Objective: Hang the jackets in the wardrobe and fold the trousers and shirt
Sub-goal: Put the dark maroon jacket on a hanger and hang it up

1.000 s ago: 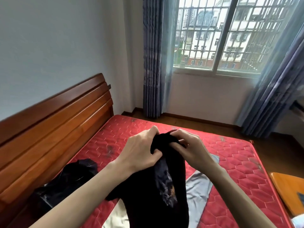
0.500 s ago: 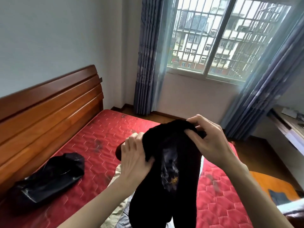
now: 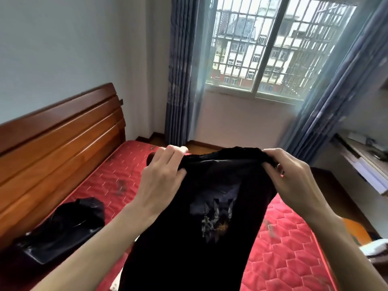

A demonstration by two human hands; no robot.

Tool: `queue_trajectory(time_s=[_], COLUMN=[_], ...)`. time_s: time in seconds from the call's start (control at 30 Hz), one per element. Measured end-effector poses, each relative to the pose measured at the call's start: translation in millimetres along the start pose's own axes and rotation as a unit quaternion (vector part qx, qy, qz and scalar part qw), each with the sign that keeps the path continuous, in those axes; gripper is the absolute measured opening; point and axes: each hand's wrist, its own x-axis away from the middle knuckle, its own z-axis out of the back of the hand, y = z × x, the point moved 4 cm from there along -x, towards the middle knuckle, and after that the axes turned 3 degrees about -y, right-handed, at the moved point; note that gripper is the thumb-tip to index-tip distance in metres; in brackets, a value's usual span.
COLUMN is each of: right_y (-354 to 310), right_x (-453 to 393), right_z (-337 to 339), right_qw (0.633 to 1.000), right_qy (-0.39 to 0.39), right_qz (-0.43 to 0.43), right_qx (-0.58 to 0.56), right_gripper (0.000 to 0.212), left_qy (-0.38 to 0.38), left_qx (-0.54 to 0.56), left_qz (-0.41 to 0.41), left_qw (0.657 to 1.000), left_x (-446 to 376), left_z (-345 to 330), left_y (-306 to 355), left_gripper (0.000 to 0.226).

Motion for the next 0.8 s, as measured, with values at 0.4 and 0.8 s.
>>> queue_trajectory(time_s=[0.4,0.8], right_y=[6.9,-35.4], right_x=[-8.9,-18.6], right_z=[-24.2,-28.0], right_qw=[0.951,0.919], right_qy=[-0.128,-0.156], right_qz=[-0.027,0.121], right_qx=[-0.280,-0.341], right_gripper=[0.012,0.022], left_qy=[-0.133,-0.141], left_qx=[-0.003,-0.143], left_qz=[0.028,0.072], left_qw=[0.991,0.977], left_x=[-9.3,35.2], left_z=[60.7,153.0], left_y=[8.5,46.9], left_gripper=[0.019,0.045])
